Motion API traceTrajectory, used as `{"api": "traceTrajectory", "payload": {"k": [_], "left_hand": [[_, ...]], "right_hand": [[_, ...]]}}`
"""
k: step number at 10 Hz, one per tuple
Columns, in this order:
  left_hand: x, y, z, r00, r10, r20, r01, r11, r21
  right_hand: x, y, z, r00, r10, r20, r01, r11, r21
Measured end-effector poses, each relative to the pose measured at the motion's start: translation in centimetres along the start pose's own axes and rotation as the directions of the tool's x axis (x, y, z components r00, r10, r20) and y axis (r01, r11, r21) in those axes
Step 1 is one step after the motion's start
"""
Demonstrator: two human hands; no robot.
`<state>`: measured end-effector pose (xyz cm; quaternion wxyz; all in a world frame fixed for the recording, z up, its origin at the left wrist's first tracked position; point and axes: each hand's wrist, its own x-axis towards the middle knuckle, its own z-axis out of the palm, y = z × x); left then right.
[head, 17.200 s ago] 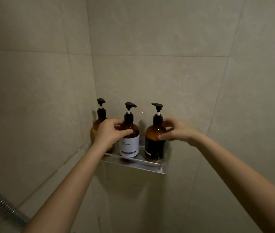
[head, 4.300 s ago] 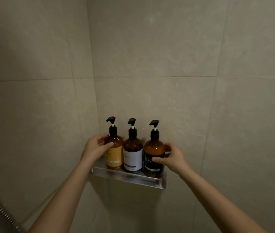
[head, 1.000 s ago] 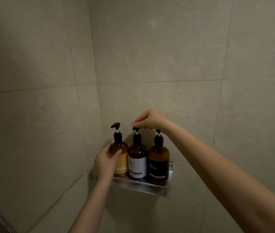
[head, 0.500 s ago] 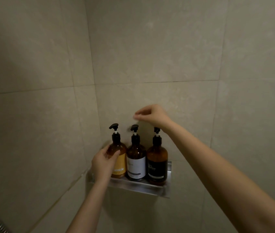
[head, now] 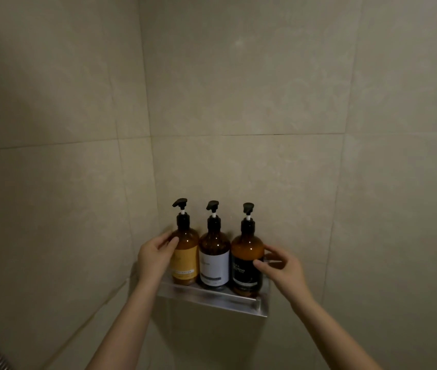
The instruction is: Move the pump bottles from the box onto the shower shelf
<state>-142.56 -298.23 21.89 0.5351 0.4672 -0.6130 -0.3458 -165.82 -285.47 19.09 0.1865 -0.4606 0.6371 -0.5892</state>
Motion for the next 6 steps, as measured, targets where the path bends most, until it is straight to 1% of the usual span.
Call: {"api": "traceTrajectory", "payload": {"k": [3, 4, 5, 6], "left_hand": [[-0.2, 0.4, -0.1, 0.999, -0.031, 0.036, 0.032, 0.999, -0.019], [0.0, 0.3, -0.1, 0.999, -0.024, 0.047, 0.024, 1.000, -0.010], [-0.5, 0.8, -0.6, 0.996, -0.026, 0.084, 0.022, 0.999, 0.042], [-1.3, 1.6, -1.1, 1.000, -0.018, -0.001, 0.018, 0.995, 0.095]], "right_hand": [[-0.6, -0.7, 0.2, 1.000, 0.026, -0.009, -0.026, 1.000, -0.016], [-0.3, -0.9, -0.2, 0.999, 0.033, 0.023, -0.033, 0.999, -0.037], [-0.5, -1.1, -0.2, 0.996, 0.054, 0.078, -0.045, 0.993, -0.111], [-0.2, -2.2, -1.1, 0.996, 0.068, 0.056, -0.056, 0.979, -0.194]]}}
